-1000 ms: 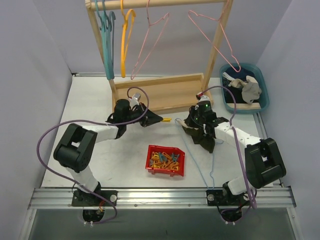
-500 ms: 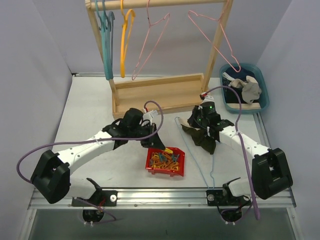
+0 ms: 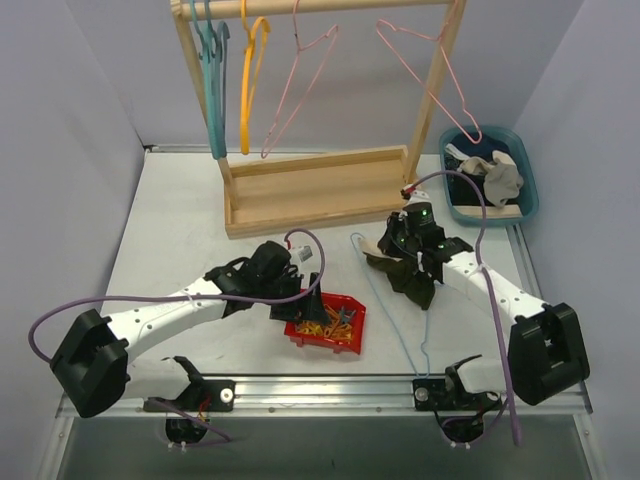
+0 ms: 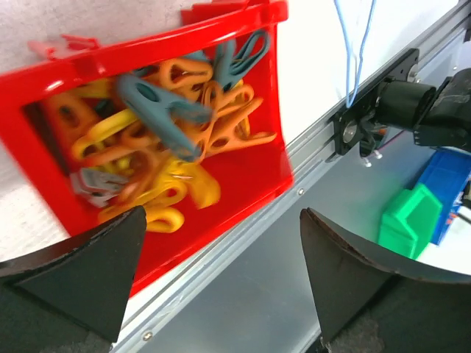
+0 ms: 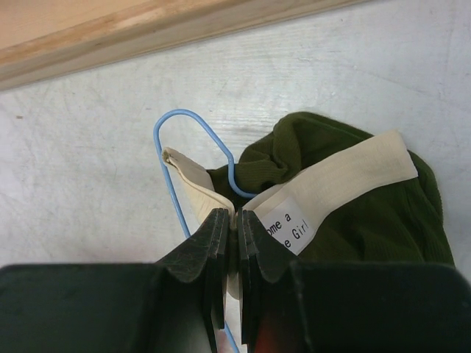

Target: Remove the underwear clipped to the hanger

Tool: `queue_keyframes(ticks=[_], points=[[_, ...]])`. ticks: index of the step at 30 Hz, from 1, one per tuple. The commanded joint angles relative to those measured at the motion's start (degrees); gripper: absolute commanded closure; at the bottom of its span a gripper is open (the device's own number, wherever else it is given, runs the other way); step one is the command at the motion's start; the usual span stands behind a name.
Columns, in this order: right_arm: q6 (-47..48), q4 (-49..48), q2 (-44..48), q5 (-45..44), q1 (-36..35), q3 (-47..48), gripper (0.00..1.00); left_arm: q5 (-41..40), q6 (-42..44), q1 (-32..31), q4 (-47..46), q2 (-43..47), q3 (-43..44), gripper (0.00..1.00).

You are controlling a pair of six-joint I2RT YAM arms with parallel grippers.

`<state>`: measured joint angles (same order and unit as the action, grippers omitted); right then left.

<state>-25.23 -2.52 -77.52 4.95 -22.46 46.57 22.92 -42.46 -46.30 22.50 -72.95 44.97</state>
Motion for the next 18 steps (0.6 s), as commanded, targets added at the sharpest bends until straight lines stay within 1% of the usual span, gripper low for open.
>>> queue_keyframes(ticks=[1,2,5,9,13,15,17,18], points=[[-0.16,-0.2,8.68,2.96,0.22,1.42,1.0,-5.51,0.97,-1.33,0.79,3.16,3.36,0.06],[-0.43,0.23,11.74,2.87,0.31,2.38,1.0,-6.3,0.97,-1.42,1.14,3.68,3.72,0.06],[-0.69,2.08,15.89,2.0,0.31,4.84,1.0,-7.97,1.15,-1.77,2.1,6.31,5.39,0.06],[0.1,5.24,16.52,2.43,0.83,10.28,1.0,-8.42,0.89,-1.77,2.63,8.61,6.01,0.06],[-0.6,8.23,15.82,2.88,2.15,13.37,1.0,-8.15,0.36,-1.77,2.64,9.93,5.13,0.06],[-0.96,9.55,16.78,-0.45,2.33,14.07,1.0,-8.5,0.1,-1.77,2.81,11.16,4.43,0.06],[-1.75,11.05,19.14,-7.64,2.33,13.99,1.0,-8.85,-0.26,-1.69,3.25,12.64,3.81,0.06],[-1.84,11.4,19.94,-9.33,2.51,13.9,1.0,-9.12,-0.34,-1.68,3.25,13.09,3.72,0.06]])
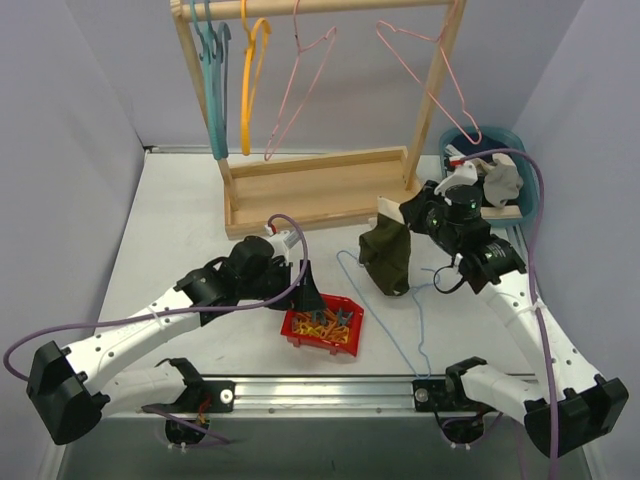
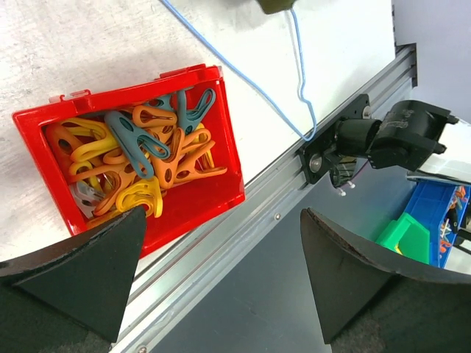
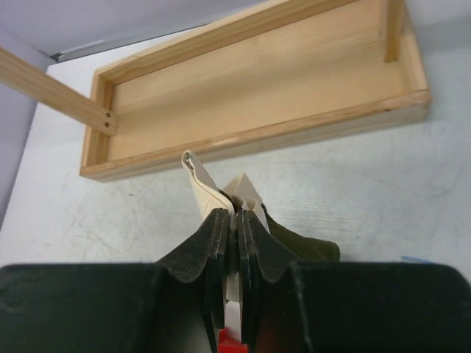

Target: Remove the underwear clipped to the hanger

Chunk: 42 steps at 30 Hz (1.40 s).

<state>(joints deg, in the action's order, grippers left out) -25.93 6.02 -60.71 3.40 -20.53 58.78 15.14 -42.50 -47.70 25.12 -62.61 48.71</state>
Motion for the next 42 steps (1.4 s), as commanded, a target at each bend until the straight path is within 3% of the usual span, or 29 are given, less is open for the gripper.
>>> queue_keyframes(ticks=[1,8,12,14,16,20,23,35,42], points=[[-1.31,3.2,4.1,-11.36,0.58,1.08,1.0,-1.51,-0.3,-0.29,0.8,3.1,0.07,0.06],[-6.23,4.88,9.2,-28.07,2.51,-4.11,1.0,-2.57,0.4,0.07,2.21,3.81,0.77,0.06],[-7.64,0.94,12.1,-33.44,4.71,-7.8,1.0,-2.83,0.84,0.07,2.47,3.99,1.04,0.06],[-8.25,-0.56,12.72,-34.51,9.0,-8.95,1.0,-2.92,0.84,0.15,2.12,4.07,0.86,0.06],[-8.61,-3.02,11.67,-29.97,13.66,-8.78,1.0,-2.74,0.84,0.24,1.77,3.72,0.77,0.06],[-9.75,-8.74,3.24,-13.8,31.38,-5.27,1.0,-1.69,1.02,0.33,0.81,2.67,0.69,0.06],[-10.63,-13.04,-3.26,-8.33,38.17,-0.97,1.0,-0.46,0.58,0.24,-1.13,2.67,-0.8,0.06],[-13.71,-24.73,-32.35,1.43,42.51,31.09,1.0,0.86,-0.21,0.68,-4.82,1.79,-2.13,0.06],[-10.56,-24.48,-46.68,2.49,40.84,40.52,1.0,1.47,0.49,1.12,-6.4,-1.55,-2.04,0.06]])
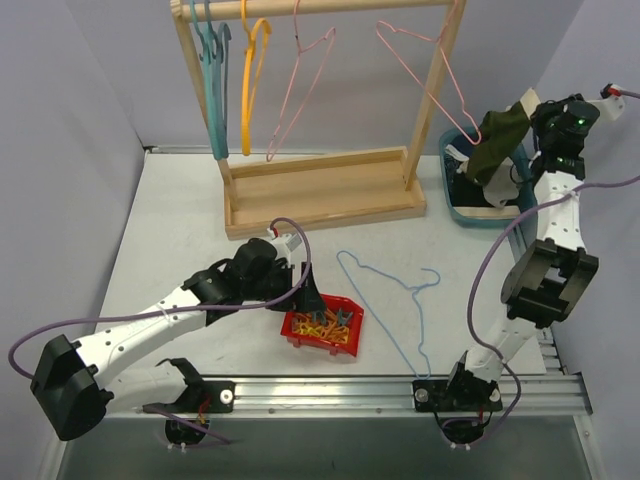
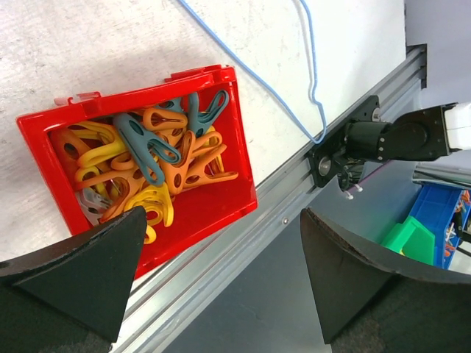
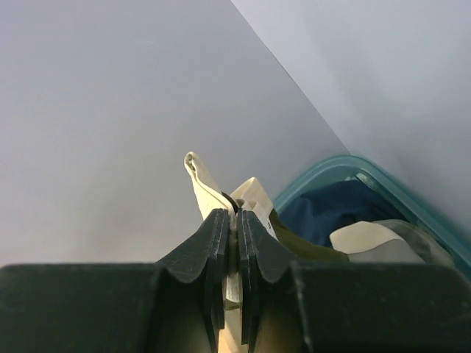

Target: Remove the underwear clipped to the hanger

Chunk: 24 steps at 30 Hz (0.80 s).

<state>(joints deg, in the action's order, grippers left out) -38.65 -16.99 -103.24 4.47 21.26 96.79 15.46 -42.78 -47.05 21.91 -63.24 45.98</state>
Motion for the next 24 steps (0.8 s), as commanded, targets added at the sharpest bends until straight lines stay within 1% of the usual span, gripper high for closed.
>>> queue_keyframes(ticks=[1,2,4,7,8,9,10,11,14,16,17,19,20,21,23,24], points=[[3.14,-1.38,-6.42,1.33,-1.74,2.87,0.95,1.15,1.03,0.73,-3.02,-1.35,0.95,0.06],[4.1,-1.2,-7.49,0.98,-2.44,3.14,0.92,1.15,1.12,0.9,-2.93,-1.53,1.04,0.06],[6.83,-1.2,-9.78,-1.91,-3.58,3.66,0.9,0.97,1.3,1.52,-2.49,-1.18,1.05,0.06],[9.46,0.64,-12.94,-2.45,-5.61,7.17,0.74,0.88,1.39,2.31,-1.7,0.4,0.43,0.06],[10.0,2.21,-13.39,-2.71,-6.39,8.14,0.57,0.88,1.39,2.92,-1.44,0.92,0.08,0.06],[10.87,2.92,-13.39,-3.15,-6.92,8.76,0.49,0.8,1.39,3.1,-1.09,1.45,-0.18,0.06],[11.58,3.45,-12.95,-5.76,-7.54,9.46,0.43,0.88,1.3,3.45,-0.82,2.41,-0.45,0.06],[13.15,4.15,-12.34,-6.83,-7.98,9.47,0.32,0.88,1.3,3.98,-0.73,2.86,-0.71,0.06],[14.48,5.39,-8.39,-11.31,-9.48,9.03,0.24,0.97,1.47,4.77,-0.29,4.62,-1.15,0.06],[14.48,6.61,-4.35,-13.95,-10.0,8.5,0.22,1.15,1.56,5.21,0.06,5.41,-1.24,0.06],[14.22,10.97,-3.03,-20.05,-10.27,9.11,0.2,1.15,1.83,5.3,0.06,5.67,-1.07,0.06],[10.37,16.7,1.53,-26.76,-10.1,9.21,0.2,1.15,2.0,5.56,0.41,6.11,-0.8,0.06],[8.96,20.56,3.81,-31.75,-9.92,4.94,0.2,1.15,2.09,5.65,0.5,6.29,-0.71,0.06],[6.51,21.03,9.14,-33.63,-9.57,2.03,0.2,1.15,2.09,5.65,0.76,6.55,-0.71,0.06],[4.39,21.82,14.62,-35.84,-7.99,-4.74,0.18,1.15,2.0,5.56,1.03,7.25,-0.54,0.06],[3.85,22.78,18.91,-35.5,-7.38,-9.73,0.18,1.23,1.92,5.65,1.11,7.6,-0.54,0.06]])
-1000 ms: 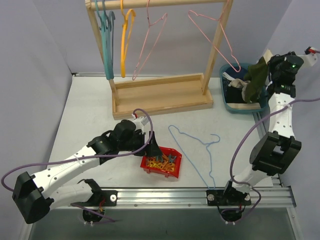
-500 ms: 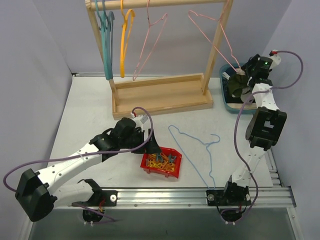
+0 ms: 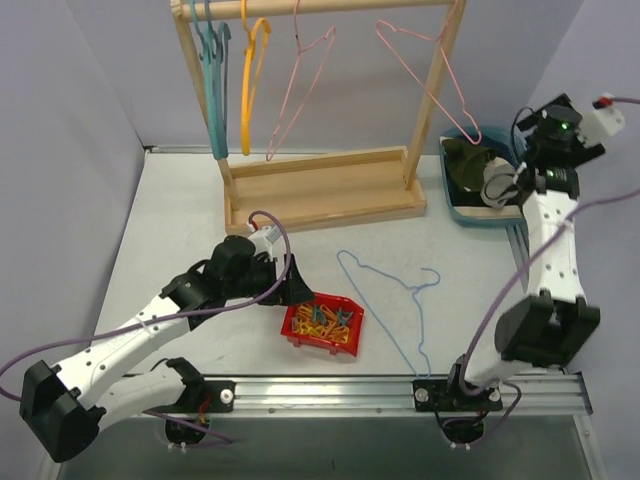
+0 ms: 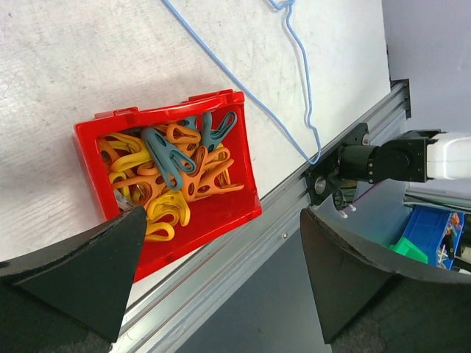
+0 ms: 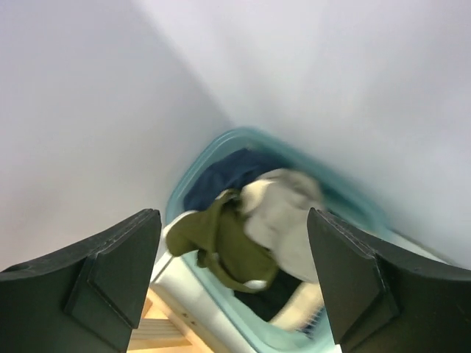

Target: Remove the underwear clipped to the hanger

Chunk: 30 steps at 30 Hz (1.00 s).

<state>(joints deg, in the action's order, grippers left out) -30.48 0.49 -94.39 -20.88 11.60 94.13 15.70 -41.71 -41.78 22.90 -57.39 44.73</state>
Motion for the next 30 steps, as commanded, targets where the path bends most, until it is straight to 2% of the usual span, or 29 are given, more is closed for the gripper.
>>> queue_keyframes(ticks=[1,5,10,15,20,21,25,27,30], points=[[-5.11,6.7,11.75,-10.05,3.25,-9.03,0.18,1.0,0.67,0.47,0.22,2.53,0.54,0.06],[-6.87,13.03,21.51,-7.17,3.44,-21.23,0.18,1.17,0.49,0.56,0.66,5.0,0.53,0.06],[-5.29,18.31,32.76,6.43,2.04,-37.66,0.21,0.64,0.93,0.65,2.51,8.42,1.15,0.06],[-6.43,22.0,39.01,13.41,-10.08,-45.87,0.28,0.91,1.37,0.73,3.03,10.1,1.24,0.06],[-7.23,27.1,34.64,11.23,-25.72,-47.72,0.29,1.35,1.64,0.74,2.94,11.42,0.54,0.06],[-7.57,27.63,31.67,10.69,-30.18,-47.98,0.28,1.35,1.64,0.91,2.86,11.94,0.36,0.06],[-9.32,30.52,23.21,6.65,-39.6,-47.99,0.27,1.52,1.64,1.44,2.94,13.09,-0.7,0.06],[-12.04,32.72,20.05,0.19,-42.34,-46.06,0.25,1.7,1.72,1.79,3.47,13.96,-0.96,0.06],[-15.57,34.49,19.86,-3.8,-43.24,-45.96,0.24,1.96,2.07,2.84,4.35,14.84,-1.05,0.06]])
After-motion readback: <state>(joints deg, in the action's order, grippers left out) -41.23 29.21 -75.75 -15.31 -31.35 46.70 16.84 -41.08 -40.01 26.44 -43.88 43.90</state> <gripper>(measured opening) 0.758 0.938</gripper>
